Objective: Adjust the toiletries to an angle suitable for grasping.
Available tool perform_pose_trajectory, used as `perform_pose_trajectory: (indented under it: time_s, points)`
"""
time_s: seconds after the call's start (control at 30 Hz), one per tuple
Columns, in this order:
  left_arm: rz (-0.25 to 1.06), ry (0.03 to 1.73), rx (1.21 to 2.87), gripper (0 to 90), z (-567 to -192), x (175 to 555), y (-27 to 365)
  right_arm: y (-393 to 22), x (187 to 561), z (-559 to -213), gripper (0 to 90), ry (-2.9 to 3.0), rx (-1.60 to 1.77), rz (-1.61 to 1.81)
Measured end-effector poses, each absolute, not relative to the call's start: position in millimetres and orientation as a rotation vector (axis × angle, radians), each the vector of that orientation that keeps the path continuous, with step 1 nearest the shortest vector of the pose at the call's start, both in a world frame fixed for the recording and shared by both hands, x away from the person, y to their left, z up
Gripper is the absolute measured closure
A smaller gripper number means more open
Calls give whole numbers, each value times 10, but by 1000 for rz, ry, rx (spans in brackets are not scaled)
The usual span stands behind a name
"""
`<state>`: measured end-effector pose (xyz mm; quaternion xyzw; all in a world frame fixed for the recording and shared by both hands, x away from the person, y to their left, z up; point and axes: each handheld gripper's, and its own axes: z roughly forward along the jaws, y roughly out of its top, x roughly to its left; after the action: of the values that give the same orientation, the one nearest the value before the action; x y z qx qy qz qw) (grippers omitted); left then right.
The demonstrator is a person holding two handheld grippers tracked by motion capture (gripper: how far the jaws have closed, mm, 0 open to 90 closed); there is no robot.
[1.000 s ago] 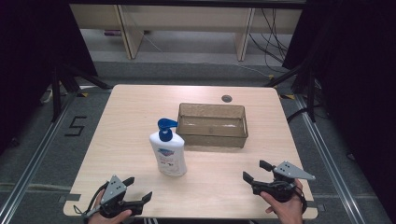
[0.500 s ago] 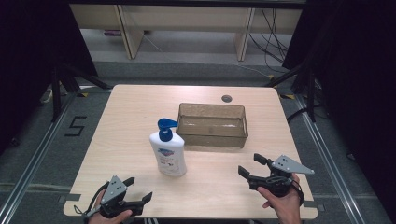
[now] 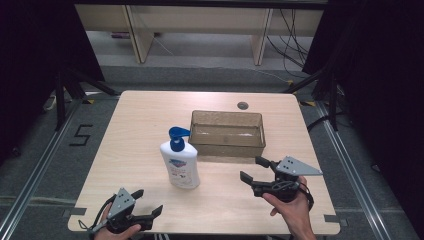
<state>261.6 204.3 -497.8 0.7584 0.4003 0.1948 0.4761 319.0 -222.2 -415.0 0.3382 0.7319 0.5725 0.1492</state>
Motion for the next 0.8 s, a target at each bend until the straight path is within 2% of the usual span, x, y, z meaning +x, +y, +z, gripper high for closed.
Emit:
perform_pose_trajectory:
  time_s: [0.8]
  points:
    - [464,986,1854,149,-4977,2610,2055,-1903,3303,-3848,259,2138,827,1709]
